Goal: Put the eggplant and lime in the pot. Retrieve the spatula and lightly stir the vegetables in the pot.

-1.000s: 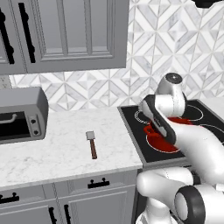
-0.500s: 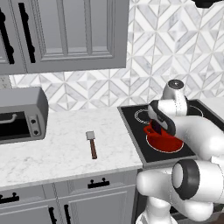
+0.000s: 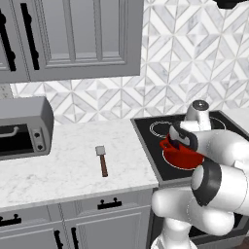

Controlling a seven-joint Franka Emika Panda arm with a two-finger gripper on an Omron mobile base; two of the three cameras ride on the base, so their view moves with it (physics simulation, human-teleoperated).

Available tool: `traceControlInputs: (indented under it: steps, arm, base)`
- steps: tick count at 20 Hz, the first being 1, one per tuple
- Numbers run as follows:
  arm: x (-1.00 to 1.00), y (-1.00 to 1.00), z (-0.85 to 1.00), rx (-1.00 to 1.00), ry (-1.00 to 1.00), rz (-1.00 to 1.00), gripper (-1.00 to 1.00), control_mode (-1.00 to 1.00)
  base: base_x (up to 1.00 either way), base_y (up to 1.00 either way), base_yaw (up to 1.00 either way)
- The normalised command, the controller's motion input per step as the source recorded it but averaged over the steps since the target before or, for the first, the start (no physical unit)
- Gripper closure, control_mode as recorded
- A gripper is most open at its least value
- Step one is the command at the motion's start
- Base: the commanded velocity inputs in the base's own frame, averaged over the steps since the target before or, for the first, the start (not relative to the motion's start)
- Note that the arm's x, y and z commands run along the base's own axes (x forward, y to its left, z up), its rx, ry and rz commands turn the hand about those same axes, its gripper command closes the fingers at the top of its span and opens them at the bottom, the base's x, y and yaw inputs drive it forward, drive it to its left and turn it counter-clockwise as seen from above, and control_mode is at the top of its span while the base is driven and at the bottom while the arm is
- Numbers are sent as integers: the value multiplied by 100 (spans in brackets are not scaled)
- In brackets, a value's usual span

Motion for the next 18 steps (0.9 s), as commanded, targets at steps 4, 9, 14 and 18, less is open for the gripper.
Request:
traceControlInputs:
  steps: [4, 9, 14, 18]
  arm:
    - [10, -24, -27, 0, 0, 4, -100, -100]
    - [1, -21, -2, 0, 0, 4, -100, -100]
    - [-9, 0, 12, 0, -3, 1, -100, -100]
    - [-33, 10, 43, 0, -3, 0, -100, -100]
  base:
    - [0, 0, 0]
    - [0, 0, 0]
    - [0, 0, 0]
    - [0, 0, 0]
